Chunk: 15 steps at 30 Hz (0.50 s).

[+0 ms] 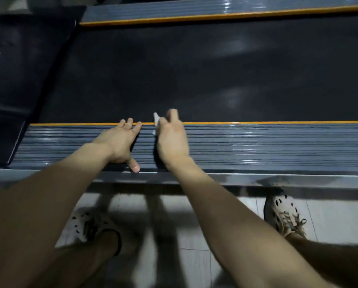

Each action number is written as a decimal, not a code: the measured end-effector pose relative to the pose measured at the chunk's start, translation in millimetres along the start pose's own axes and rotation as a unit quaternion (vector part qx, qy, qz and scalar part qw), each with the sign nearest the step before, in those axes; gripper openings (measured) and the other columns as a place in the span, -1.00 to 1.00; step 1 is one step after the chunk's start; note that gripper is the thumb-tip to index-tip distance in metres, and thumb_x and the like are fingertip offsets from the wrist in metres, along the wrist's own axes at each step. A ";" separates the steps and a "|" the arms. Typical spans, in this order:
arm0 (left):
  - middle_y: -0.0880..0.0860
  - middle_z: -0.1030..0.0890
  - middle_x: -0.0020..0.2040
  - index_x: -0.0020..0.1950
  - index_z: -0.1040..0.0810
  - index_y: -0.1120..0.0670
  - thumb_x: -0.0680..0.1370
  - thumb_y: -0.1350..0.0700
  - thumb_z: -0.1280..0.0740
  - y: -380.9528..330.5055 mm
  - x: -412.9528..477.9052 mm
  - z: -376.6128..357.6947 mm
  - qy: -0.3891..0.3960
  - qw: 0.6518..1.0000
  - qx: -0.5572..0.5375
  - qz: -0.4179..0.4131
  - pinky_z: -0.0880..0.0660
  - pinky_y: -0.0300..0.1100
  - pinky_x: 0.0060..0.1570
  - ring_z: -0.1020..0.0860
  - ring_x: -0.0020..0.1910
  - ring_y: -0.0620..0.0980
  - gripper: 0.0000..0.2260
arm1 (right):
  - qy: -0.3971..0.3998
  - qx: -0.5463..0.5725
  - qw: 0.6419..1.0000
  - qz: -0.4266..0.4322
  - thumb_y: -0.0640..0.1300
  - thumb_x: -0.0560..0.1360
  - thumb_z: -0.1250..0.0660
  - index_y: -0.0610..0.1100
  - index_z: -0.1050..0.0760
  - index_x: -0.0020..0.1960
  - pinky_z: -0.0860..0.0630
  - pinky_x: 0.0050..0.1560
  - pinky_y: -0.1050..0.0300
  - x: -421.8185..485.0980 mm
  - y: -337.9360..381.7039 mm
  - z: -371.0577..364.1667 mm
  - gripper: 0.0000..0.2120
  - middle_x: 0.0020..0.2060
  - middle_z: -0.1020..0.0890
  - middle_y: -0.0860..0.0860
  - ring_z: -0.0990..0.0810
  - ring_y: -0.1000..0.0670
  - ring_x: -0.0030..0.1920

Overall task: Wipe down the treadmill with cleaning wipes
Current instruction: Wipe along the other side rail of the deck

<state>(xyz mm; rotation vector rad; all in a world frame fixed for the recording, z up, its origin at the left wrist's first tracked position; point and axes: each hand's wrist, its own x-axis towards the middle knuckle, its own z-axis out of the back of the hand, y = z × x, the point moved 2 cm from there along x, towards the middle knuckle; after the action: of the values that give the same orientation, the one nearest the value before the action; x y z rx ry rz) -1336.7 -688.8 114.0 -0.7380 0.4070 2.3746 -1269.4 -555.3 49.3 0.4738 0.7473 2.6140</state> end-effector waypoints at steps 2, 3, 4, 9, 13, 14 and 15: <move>0.15 0.19 0.76 0.77 0.21 0.08 0.18 -0.31 -0.72 2.7 -1.9 -2.2 -0.003 1.000 -0.016 0.002 -0.09 0.07 0.70 0.12 0.75 0.15 0.48 | 0.043 0.012 0.998 0.039 -0.33 0.60 -0.33 -0.27 -0.64 0.12 -0.53 -0.09 -0.13 0.9 24.2 -8.2 -0.85 0.11 -0.49 -0.18 -0.56 -0.28 -0.09; 0.13 0.19 0.77 0.77 0.19 0.07 0.17 -0.34 -0.71 7.4 -3.0 -3.6 -0.008 1.000 -0.024 -0.001 -0.10 0.06 0.70 0.10 0.75 0.13 0.48 | 0.055 0.007 0.997 0.061 -0.33 0.59 -0.33 -0.25 -0.65 0.09 -0.52 -0.09 -0.12 1.6 18.0 -2.7 -0.85 0.06 -0.50 -0.16 -0.56 -0.27 -0.07; 0.10 0.18 0.77 0.77 0.16 0.05 0.16 -0.41 -0.68 13.2 -5.9 -6.5 -0.019 0.999 -0.031 -0.001 -0.13 0.07 0.69 0.08 0.75 0.11 0.48 | 0.059 0.000 0.996 0.069 -0.34 0.56 -0.34 -0.21 -0.67 0.07 -0.53 -0.10 -0.11 -0.2 3.0 7.5 -0.83 0.00 -0.50 -0.14 -0.57 -0.26 -0.07; 0.03 0.15 0.78 0.77 0.04 -0.14 0.14 -0.54 -0.60 61.9 -15.1 -25.0 -0.071 0.996 -0.045 -0.026 -0.16 0.13 0.68 0.08 0.75 0.11 0.38 | -0.029 -0.123 0.989 -0.072 -0.32 0.52 -0.36 -0.09 -0.71 0.14 -0.21 -0.24 0.02 -28.0 -132.7 114.3 -0.72 -0.14 -0.42 -0.03 -0.56 -0.29 -0.18; 0.08 0.16 0.77 0.72 0.13 -0.33 0.31 -0.34 -0.65 95.9 -26.1 -44.3 -0.069 0.997 -0.036 -0.022 -0.21 0.18 0.66 0.06 0.75 0.17 0.23 | -0.115 -0.099 0.973 -0.172 -0.25 0.65 -0.27 -0.19 -0.71 0.14 -0.20 -0.17 0.05 -36.3 -107.2 97.1 -0.76 -0.13 -0.46 -0.10 -0.57 -0.27 -0.15; 0.08 0.16 0.77 0.71 0.14 -0.36 0.33 -0.33 -0.64 97.2 -26.6 -44.5 -0.072 0.996 -0.040 -0.028 -0.21 0.19 0.65 0.07 0.75 0.16 0.20 | -0.099 -0.076 0.983 -0.135 -0.27 0.63 -0.28 -0.19 -0.71 0.15 -0.18 -0.17 0.08 -31.1 -75.4 66.5 -0.77 -0.16 -0.42 -0.06 -0.56 -0.22 -0.16; 0.07 0.15 0.77 0.71 0.13 -0.35 0.33 -0.32 -0.64 96.6 -26.3 -43.6 -0.073 0.996 -0.036 -0.029 -0.23 0.19 0.63 0.07 0.75 0.15 0.20 | -0.080 -0.053 0.992 -0.086 -0.29 0.62 -0.32 -0.19 -0.71 0.13 -0.20 -0.17 0.07 -23.2 -38.1 32.9 -0.79 -0.17 -0.38 -0.03 -0.55 -0.19 -0.17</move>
<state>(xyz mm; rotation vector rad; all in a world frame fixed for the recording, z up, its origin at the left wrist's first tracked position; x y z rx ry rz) -1363.0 -794.4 105.0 -0.5956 0.2361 2.3800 -1225.6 -521.4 49.6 0.5540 0.5687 2.4085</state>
